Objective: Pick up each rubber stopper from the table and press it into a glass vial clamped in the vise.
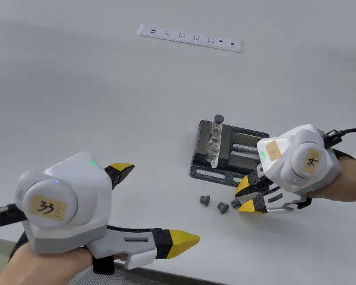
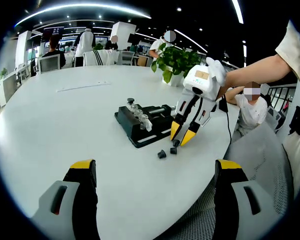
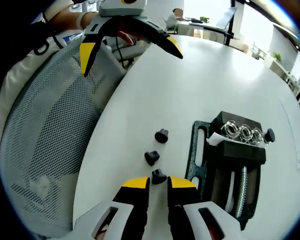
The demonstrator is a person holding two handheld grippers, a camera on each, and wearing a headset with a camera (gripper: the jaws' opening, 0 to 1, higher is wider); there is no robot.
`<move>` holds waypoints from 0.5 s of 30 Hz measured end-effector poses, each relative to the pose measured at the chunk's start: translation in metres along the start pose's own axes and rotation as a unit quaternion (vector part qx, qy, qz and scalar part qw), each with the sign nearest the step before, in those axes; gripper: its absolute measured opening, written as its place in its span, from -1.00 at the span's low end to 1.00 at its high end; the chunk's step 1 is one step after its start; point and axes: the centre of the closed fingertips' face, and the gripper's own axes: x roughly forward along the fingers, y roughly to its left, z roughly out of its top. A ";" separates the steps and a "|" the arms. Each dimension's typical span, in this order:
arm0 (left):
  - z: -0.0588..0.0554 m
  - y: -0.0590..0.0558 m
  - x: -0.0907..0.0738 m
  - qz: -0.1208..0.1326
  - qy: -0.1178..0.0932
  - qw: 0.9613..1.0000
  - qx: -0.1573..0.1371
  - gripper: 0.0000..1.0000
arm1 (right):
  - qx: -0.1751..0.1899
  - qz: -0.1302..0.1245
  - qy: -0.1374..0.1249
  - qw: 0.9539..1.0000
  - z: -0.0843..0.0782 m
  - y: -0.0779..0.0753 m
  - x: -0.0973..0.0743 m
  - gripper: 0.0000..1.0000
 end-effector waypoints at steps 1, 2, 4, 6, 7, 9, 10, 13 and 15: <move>0.000 0.000 0.000 0.000 0.000 1.000 0.000 0.97 | 0.000 -0.001 -0.001 1.000 0.000 0.000 0.000 -0.83; 0.000 0.000 0.000 0.000 0.000 1.000 0.000 0.97 | 0.001 -0.003 -0.002 1.000 0.001 -0.001 0.000 -0.84; 0.000 0.000 0.001 0.000 0.000 1.000 -0.001 0.97 | 0.003 -0.004 -0.003 1.000 0.001 -0.001 0.000 -0.85; 0.000 -0.001 0.002 -0.002 0.001 1.000 0.000 0.96 | 0.003 -0.007 -0.005 1.000 0.001 -0.001 0.000 -0.85; 0.000 -0.001 0.003 -0.002 0.001 1.000 0.000 0.96 | 0.007 -0.010 -0.006 1.000 0.001 -0.001 0.000 -0.85; -0.001 -0.002 0.004 -0.005 0.002 1.000 -0.002 0.96 | 0.012 -0.016 -0.007 1.000 0.001 -0.002 -0.001 -0.86; -0.001 -0.002 0.004 -0.006 0.002 1.000 -0.003 0.96 | 0.015 -0.018 -0.009 1.000 0.001 -0.002 -0.001 -0.86; 0.000 -0.005 0.006 -0.011 0.001 1.000 -0.004 0.96 | 0.024 -0.025 -0.014 0.999 0.001 -0.002 -0.006 -0.86; 0.001 -0.006 0.007 -0.013 0.001 1.000 -0.003 0.96 | 0.026 -0.034 -0.017 0.999 0.003 -0.003 -0.010 -0.86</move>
